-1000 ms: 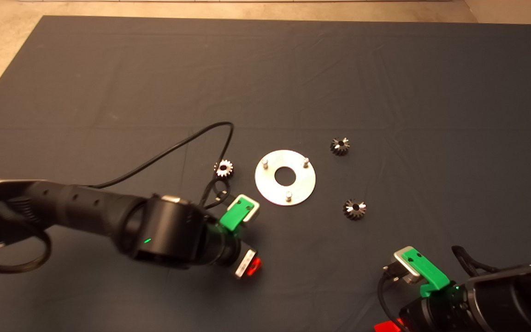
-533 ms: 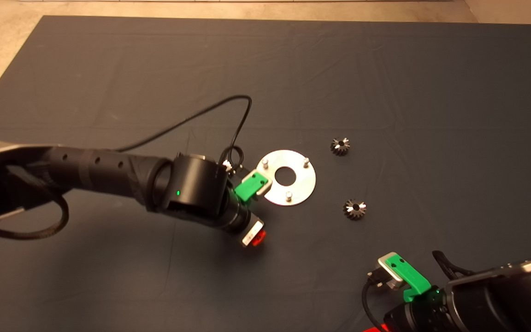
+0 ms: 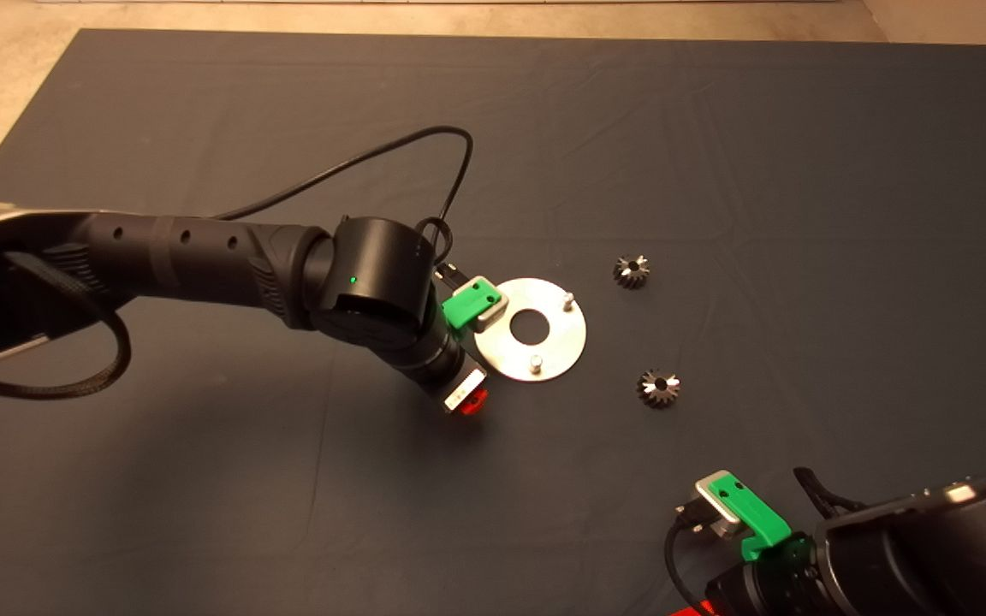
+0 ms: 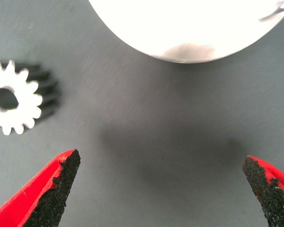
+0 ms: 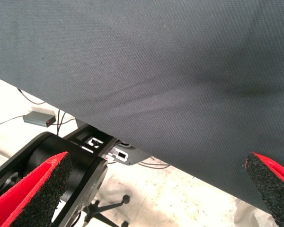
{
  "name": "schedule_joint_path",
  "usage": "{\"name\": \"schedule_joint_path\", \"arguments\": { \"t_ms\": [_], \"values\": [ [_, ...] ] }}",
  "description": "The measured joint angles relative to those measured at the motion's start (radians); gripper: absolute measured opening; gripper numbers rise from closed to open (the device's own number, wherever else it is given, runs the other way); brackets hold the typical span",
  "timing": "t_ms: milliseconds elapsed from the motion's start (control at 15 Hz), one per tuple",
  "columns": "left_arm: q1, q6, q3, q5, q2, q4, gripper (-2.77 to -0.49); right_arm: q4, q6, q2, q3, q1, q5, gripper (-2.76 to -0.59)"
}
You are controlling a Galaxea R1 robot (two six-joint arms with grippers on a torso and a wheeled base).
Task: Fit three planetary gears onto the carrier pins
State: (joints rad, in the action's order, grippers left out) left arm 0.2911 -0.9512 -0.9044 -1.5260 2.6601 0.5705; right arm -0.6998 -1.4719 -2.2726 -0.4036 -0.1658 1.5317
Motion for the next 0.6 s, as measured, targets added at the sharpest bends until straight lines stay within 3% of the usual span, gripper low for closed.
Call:
{"name": "schedule_joint_path", "arguments": {
  "t_ms": [267,600],
  "values": [
    [0.004,0.052,-0.033,-0.001,0.004,-0.009,-0.77,0.0,0.0,-0.003,0.0,-0.015,-0.001,-0.6],
    [0.03,0.132,-0.09,0.0,0.005,-0.011,-0.77,0.0,0.0,-0.006,0.0,-0.042,-0.001,-0.6]
  ]
}}
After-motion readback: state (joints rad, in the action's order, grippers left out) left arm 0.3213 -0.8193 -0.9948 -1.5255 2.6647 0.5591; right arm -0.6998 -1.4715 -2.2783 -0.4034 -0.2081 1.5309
